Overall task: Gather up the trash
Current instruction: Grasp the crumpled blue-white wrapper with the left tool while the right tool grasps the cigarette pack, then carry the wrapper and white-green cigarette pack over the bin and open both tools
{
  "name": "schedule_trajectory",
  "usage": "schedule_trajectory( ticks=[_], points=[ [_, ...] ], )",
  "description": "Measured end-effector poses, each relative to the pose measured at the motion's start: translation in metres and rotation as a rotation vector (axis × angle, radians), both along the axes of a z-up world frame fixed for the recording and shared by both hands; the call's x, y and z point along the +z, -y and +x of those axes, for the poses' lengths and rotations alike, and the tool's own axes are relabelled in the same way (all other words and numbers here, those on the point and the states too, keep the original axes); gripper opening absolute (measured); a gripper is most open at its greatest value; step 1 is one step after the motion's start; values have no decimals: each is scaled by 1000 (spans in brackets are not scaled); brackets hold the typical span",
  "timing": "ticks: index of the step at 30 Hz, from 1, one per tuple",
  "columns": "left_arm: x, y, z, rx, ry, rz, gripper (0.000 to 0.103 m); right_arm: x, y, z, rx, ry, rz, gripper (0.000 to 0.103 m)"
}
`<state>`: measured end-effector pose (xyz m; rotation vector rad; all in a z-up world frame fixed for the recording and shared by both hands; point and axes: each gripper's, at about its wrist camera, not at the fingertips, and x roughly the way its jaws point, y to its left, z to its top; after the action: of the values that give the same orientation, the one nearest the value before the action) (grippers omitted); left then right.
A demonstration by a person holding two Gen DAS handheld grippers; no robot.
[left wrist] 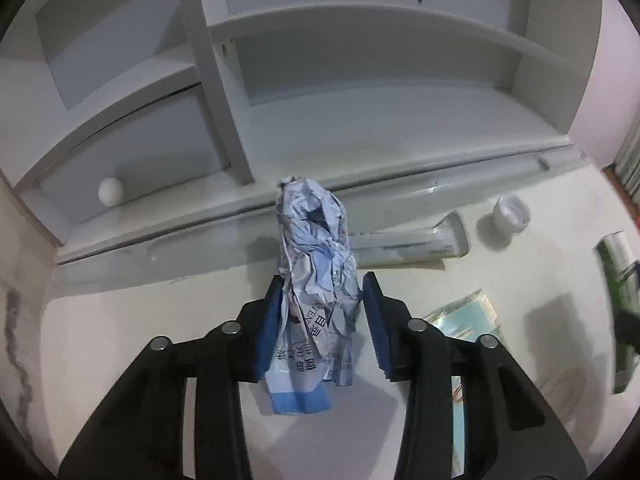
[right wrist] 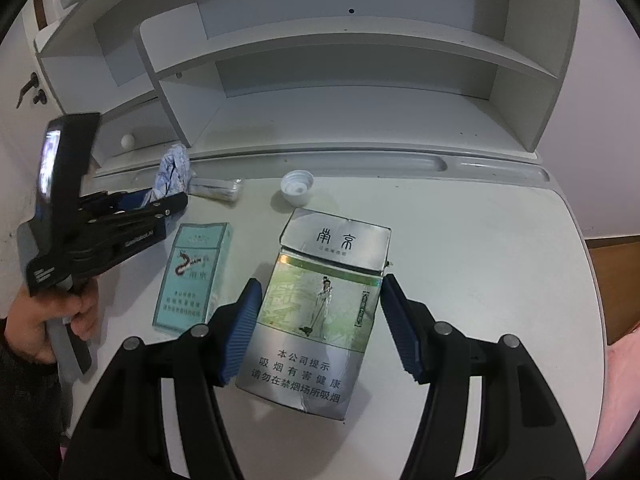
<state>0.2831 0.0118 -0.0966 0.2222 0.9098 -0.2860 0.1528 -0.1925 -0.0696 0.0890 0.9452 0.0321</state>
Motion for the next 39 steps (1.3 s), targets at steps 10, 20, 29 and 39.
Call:
schedule_trajectory(
  ticks=[10, 20, 29, 39],
  points=[
    [90, 36, -68, -93, 198, -85, 38, 36, 104, -84, -106, 129, 34, 60],
    [101, 229, -206, -551, 225, -218, 38, 5, 276, -253, -493, 172, 38, 60],
    [39, 394, -351, -955, 100, -267, 38, -72, 383, -396, -814, 79, 48, 60],
    [-119, 499, -409, -1053, -81, -97, 38, -189, 430, -426, -888, -76, 148, 60]
  ],
)
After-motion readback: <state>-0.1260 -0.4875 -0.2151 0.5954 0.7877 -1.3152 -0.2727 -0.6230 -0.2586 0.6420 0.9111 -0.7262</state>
